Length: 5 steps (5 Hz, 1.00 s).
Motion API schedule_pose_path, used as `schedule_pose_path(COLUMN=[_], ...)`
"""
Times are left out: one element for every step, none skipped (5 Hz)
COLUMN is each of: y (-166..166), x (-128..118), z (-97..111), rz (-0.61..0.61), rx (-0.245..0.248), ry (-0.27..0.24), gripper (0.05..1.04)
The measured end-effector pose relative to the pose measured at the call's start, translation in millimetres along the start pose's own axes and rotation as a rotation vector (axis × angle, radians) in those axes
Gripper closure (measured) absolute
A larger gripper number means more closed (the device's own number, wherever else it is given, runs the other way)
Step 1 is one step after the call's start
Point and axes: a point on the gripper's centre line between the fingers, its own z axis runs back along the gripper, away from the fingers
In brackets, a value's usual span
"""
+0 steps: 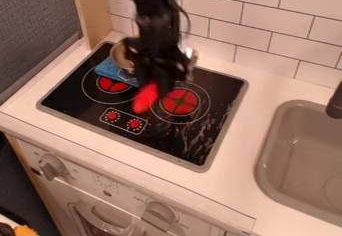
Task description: Move the red spoon to the left side bottom of stove
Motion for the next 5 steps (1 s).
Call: schedule_pose_path(y=[55, 99, 142, 146, 142], x=[3, 1, -8, -21, -26], z=[31, 24, 8, -12, -33], rz=[0.083, 0.132, 0.096, 0.026, 0.037], rx=[0.025, 0.068, 0.122, 0.163, 0.168], ry=[-0.038, 0.002, 0.041, 0.073, 0.108], gripper=[0.687, 0.688, 0.687, 0.688, 0.687])
